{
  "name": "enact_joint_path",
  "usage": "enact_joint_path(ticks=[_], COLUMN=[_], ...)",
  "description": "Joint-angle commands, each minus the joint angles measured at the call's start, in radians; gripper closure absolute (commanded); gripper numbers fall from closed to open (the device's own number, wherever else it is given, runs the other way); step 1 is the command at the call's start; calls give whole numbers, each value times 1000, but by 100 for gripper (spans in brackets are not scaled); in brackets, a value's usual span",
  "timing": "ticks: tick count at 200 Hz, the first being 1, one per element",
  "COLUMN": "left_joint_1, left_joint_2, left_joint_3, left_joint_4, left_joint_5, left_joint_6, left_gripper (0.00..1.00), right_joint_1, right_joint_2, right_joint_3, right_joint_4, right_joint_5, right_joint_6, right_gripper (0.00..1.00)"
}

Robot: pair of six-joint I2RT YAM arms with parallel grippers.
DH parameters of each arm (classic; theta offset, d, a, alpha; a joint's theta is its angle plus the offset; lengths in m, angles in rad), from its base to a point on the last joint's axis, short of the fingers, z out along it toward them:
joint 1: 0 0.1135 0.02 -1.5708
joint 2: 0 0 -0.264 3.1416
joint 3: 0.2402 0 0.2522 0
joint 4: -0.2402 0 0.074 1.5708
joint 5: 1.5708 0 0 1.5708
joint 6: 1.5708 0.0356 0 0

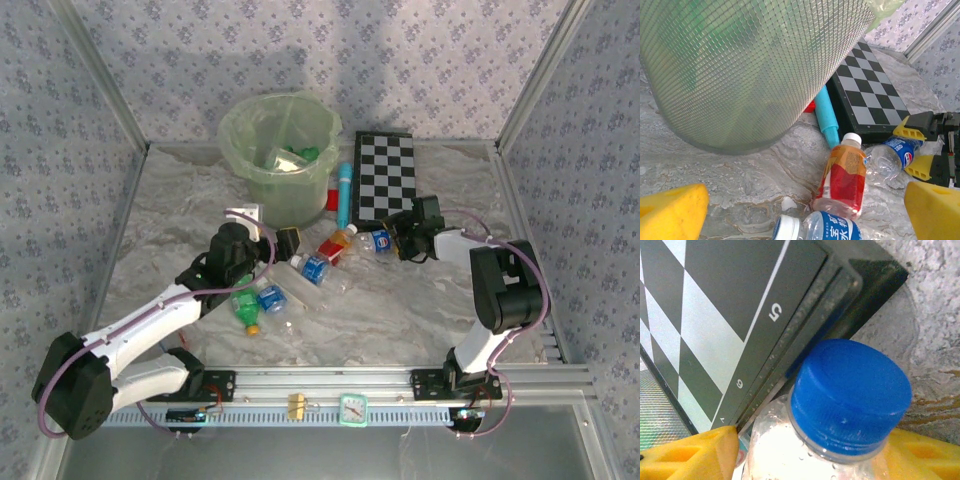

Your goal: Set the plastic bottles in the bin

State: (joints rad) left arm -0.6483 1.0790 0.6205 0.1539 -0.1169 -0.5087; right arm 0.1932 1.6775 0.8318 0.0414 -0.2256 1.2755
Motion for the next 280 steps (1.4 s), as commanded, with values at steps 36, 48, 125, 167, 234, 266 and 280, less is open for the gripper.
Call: enact_joint_path(ticks=[36, 48, 125, 167, 234, 266, 280], left_joint_1=[-5, -5, -7, -6, -45, -80, -86], left_joint_2=[-11, -8, 26, 123, 320, 396, 419], left_joint_3=[17, 22, 78, 146, 293, 360, 373], left_joint_4=[9, 6, 23, 61, 43, -7, -8], left_joint_5=[-11, -7, 128, 323, 549, 577, 582], left_joint_6=[-24, -24, -10, 1, 4, 27, 28], left_gripper=[0, 0, 0, 0, 0, 0, 0], right_joint_1=[-22, -30, -62, -60, 33, 76, 93], right_joint_2=[25, 22, -149, -260, -327, -324, -321], right_joint_3=[-41, -45, -34, 4, 82, 111, 119], right_joint_4=[28, 42, 31, -23, -77, -69, -65], right_joint_5=[11, 1, -46, -159, -275, -306, -315], right_joint_6=[-15, -24, -189, -326, -459, -475, -478], right_gripper=[38, 40, 53, 56, 58, 59, 59])
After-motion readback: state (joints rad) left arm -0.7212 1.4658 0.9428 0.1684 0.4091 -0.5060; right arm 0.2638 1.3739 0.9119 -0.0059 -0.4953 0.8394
